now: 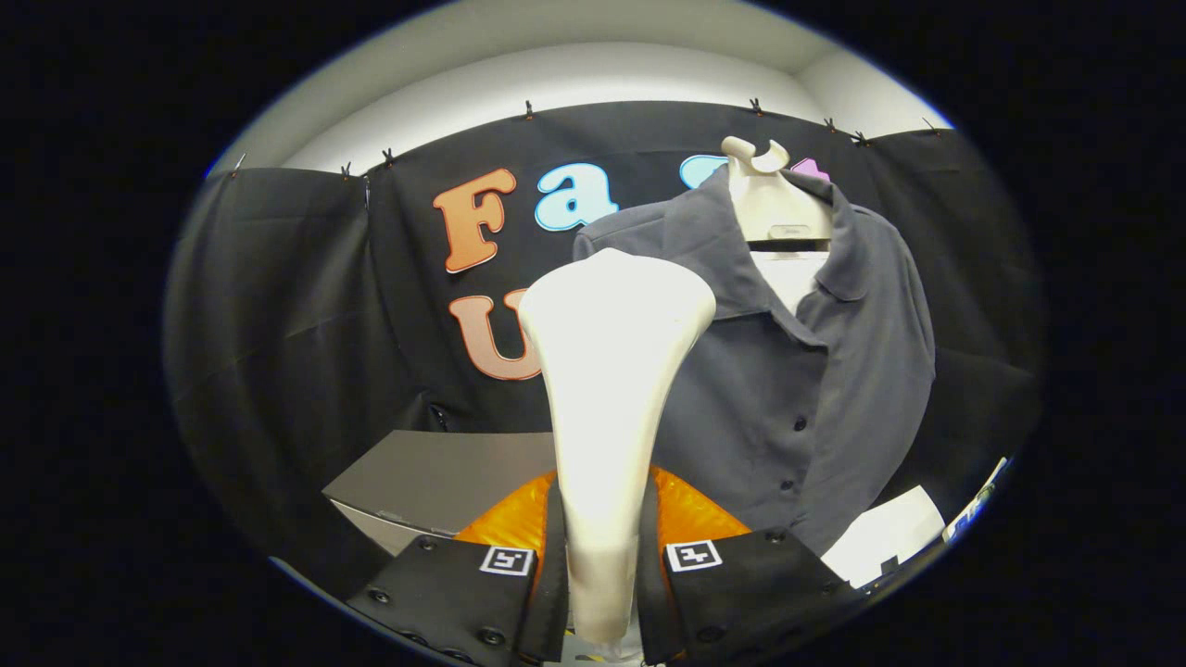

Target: Iron the clothes twice with a garment steamer, once on the left side and once on the right side.

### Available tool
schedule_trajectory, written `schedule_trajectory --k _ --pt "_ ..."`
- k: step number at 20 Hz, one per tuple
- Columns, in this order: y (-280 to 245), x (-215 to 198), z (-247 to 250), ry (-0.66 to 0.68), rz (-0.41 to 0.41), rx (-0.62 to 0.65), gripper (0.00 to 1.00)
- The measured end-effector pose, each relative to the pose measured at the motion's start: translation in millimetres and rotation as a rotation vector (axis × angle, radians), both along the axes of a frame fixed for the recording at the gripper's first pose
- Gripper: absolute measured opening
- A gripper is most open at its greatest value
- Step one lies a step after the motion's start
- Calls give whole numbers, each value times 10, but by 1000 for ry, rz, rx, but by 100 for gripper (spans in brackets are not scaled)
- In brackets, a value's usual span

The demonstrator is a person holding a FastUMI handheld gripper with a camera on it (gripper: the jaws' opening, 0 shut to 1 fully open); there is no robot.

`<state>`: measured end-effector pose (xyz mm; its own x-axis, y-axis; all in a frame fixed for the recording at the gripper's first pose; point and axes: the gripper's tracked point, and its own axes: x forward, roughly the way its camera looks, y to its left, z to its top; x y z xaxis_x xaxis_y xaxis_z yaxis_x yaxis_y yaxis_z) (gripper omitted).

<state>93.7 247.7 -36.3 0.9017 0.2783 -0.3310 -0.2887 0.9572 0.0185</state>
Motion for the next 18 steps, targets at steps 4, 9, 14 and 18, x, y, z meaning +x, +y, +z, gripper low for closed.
schedule_trajectory --k 4,9,14,18 --pt "-333 86 132 -3 -22 15 38" --pt "-663 234 167 0 -47 9 38" --pt "-801 393 172 5 -47 9 38" --pt "-850 529 58 19 -46 3 38"
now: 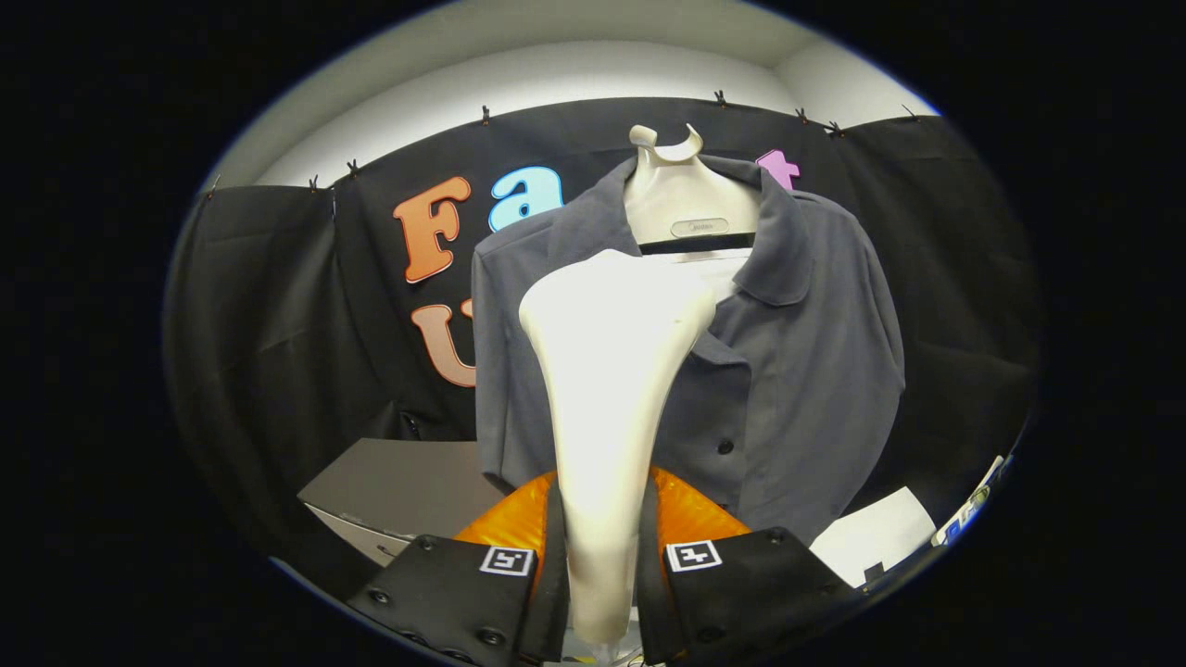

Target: Iron the clothes twice with a garment steamer, once on the left side and once on the right side.

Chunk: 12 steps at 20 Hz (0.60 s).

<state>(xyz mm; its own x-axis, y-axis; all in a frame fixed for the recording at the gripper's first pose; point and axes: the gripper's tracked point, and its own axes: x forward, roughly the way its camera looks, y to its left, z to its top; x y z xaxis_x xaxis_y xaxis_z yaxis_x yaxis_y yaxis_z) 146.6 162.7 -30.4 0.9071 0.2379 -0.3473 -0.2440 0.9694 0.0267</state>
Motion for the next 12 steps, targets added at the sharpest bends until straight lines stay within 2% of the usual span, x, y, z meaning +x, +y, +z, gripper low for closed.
schedule_trajectory --k 12 --pt "-115 348 -718 95 0 -21 38"
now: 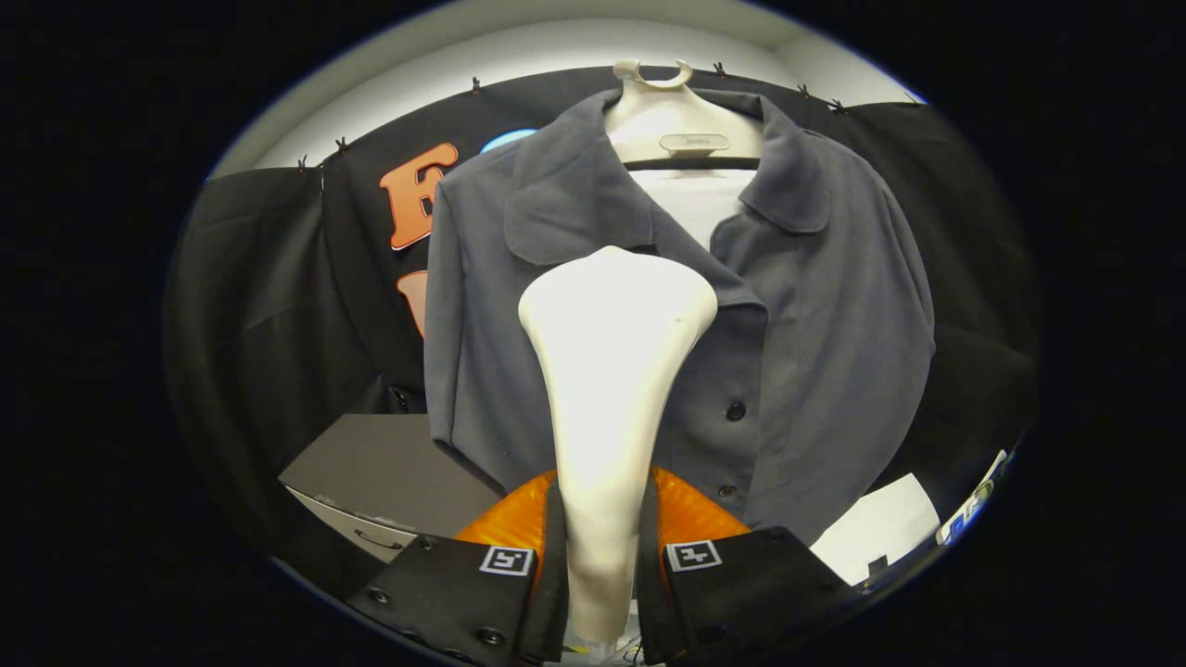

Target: Iron the clothes twice with a garment steamer, once on the left side and once on the right side.

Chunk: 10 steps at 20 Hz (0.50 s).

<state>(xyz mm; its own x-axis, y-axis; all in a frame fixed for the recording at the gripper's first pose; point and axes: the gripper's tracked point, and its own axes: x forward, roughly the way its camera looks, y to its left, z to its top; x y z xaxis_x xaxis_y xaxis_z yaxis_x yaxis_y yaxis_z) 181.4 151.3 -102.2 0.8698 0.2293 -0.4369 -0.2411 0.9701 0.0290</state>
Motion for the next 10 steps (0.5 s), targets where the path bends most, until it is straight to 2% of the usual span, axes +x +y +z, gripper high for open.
schedule_trajectory --k 10 --pt "-107 -92 -533 89 -5 -17 38"
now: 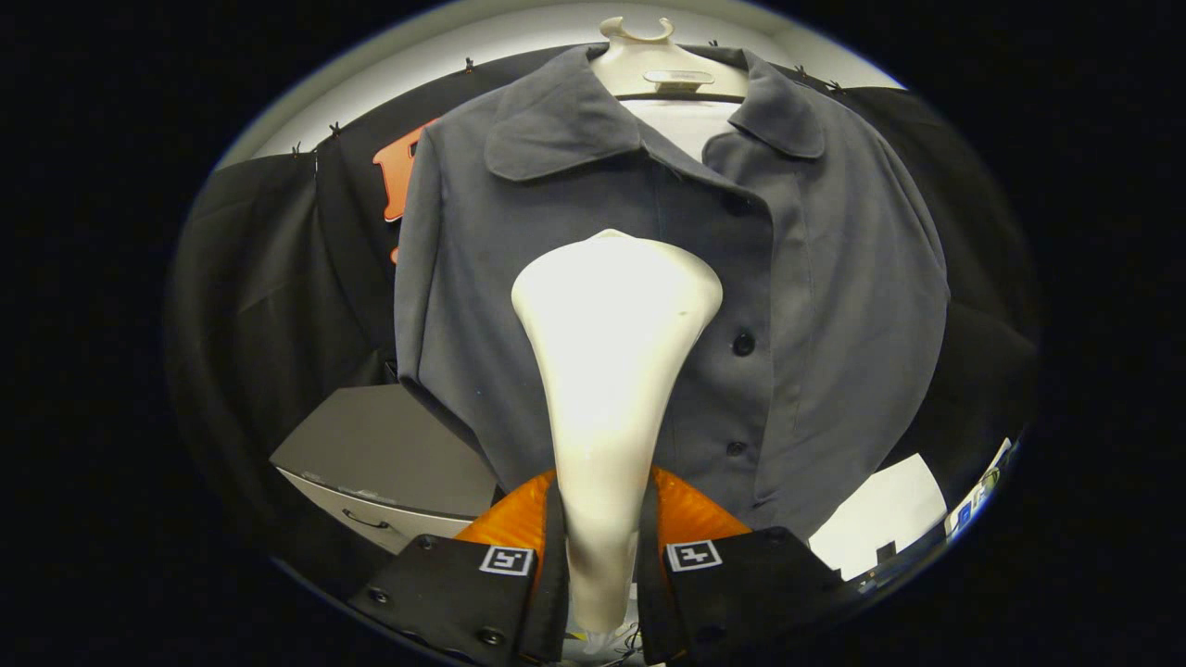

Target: Iron the clothes twice with a garment steamer, once on the left side and once on the right side.

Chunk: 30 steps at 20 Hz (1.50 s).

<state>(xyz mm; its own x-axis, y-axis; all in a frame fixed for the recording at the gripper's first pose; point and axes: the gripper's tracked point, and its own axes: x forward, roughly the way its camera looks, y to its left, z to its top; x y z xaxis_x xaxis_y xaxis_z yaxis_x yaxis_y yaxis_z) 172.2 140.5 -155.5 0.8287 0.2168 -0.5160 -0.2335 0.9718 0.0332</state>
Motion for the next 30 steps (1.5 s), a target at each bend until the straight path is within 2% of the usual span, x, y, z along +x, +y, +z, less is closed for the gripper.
schedule_trajectory --k 30 --pt "-211 -418 -1479 275 -59 -55 39"
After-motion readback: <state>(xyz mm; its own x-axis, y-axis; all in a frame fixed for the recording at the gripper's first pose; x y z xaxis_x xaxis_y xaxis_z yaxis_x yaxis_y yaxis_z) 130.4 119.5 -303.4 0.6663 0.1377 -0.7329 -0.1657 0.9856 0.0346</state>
